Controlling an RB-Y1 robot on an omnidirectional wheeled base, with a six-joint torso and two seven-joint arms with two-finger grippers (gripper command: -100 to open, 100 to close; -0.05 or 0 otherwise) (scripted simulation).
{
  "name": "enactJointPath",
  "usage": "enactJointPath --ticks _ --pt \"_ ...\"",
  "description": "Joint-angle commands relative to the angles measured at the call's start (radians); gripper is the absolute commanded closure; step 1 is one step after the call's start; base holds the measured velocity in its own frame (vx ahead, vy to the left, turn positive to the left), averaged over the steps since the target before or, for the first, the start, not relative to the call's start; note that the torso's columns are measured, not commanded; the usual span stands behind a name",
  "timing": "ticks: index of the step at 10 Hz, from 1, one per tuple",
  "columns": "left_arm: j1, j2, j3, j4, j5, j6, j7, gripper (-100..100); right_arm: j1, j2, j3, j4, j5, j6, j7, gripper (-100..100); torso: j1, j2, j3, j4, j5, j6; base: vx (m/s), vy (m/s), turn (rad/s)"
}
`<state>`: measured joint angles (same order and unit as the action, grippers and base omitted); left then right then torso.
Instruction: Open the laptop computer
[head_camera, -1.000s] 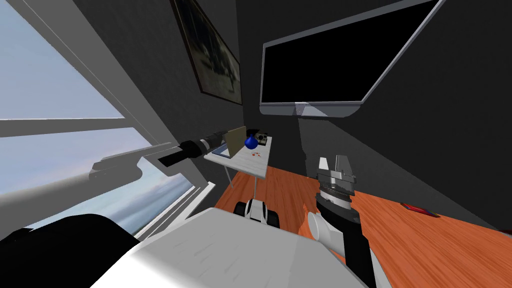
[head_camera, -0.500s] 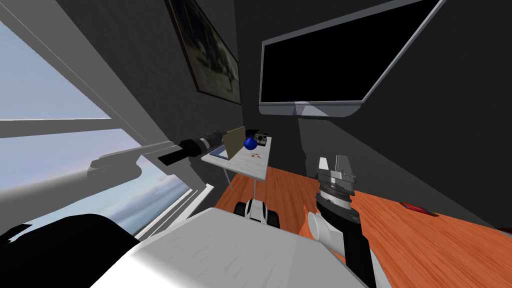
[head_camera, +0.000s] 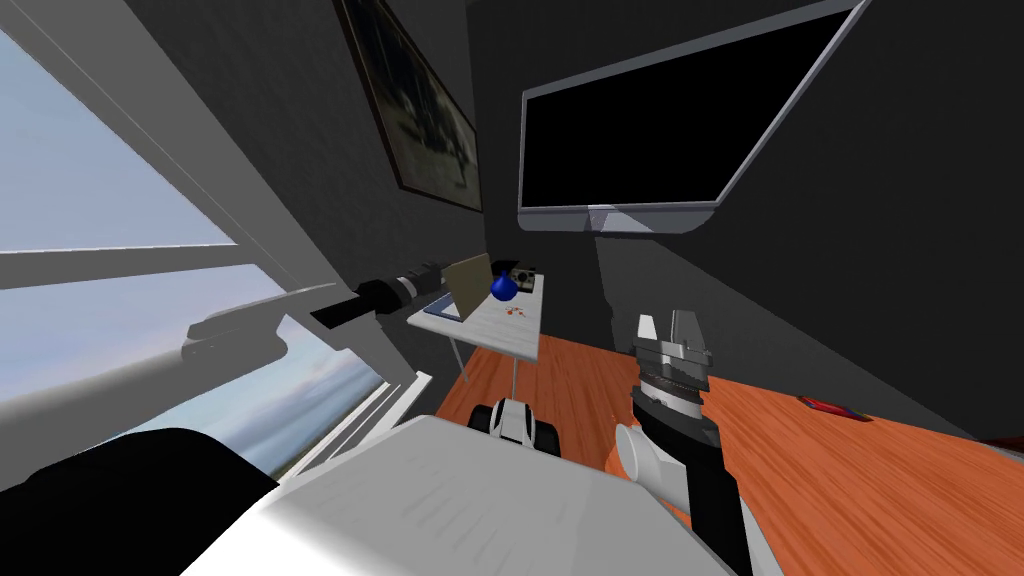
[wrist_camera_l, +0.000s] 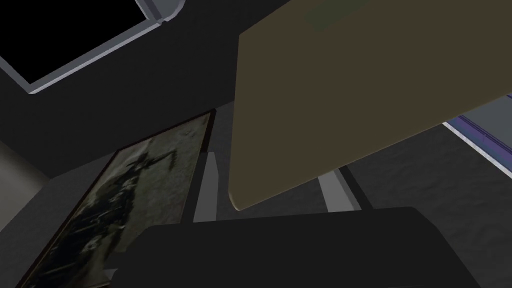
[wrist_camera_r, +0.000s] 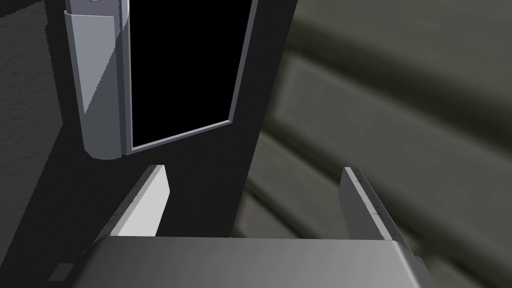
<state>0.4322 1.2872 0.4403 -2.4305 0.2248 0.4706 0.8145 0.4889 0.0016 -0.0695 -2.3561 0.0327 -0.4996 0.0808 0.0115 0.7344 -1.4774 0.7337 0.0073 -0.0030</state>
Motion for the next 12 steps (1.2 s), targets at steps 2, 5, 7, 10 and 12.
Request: enactJointPath --ticks 2,5,7,10,12 --pt "-0.015 -0.036 -0.010 0.014 0.033 -0.009 0.035 100 0.000 0.000 0.000 0.000 0.000 0.000 0.000 0 -0.002 -0.001 -0.001 0.000 -0.001 0.001 -0.010 0.080 -0.012" --pt "-0.037 -0.136 -0.051 0.077 0.085 -0.055 0.067 100 0.000 0.000 0.000 0.000 0.000 0.000 0.000 0 -0.010 0.000 0.000 0.001 -0.005 0.004 -0.007 0.078 -0.054" --pt "-0.047 -0.185 -0.072 0.108 0.110 -0.078 0.081 100 0.000 0.000 0.000 0.000 0.000 0.000 0.000 0 -0.011 0.001 0.000 0.001 -0.005 0.004 -0.005 0.081 -0.039" --pt "-0.061 -0.259 -0.104 0.155 0.148 -0.112 0.103 100 0.000 0.000 0.000 0.000 0.000 0.000 0.000 0 -0.016 0.002 0.001 0.001 -0.007 0.006 -0.016 0.068 -0.039" --pt "-0.064 -0.263 -0.101 0.162 0.155 -0.112 0.107 100 0.000 0.000 0.000 0.000 0.000 0.000 0.000 0 -0.015 0.002 0.001 0.003 -0.008 0.005 -0.017 0.045 -0.025"
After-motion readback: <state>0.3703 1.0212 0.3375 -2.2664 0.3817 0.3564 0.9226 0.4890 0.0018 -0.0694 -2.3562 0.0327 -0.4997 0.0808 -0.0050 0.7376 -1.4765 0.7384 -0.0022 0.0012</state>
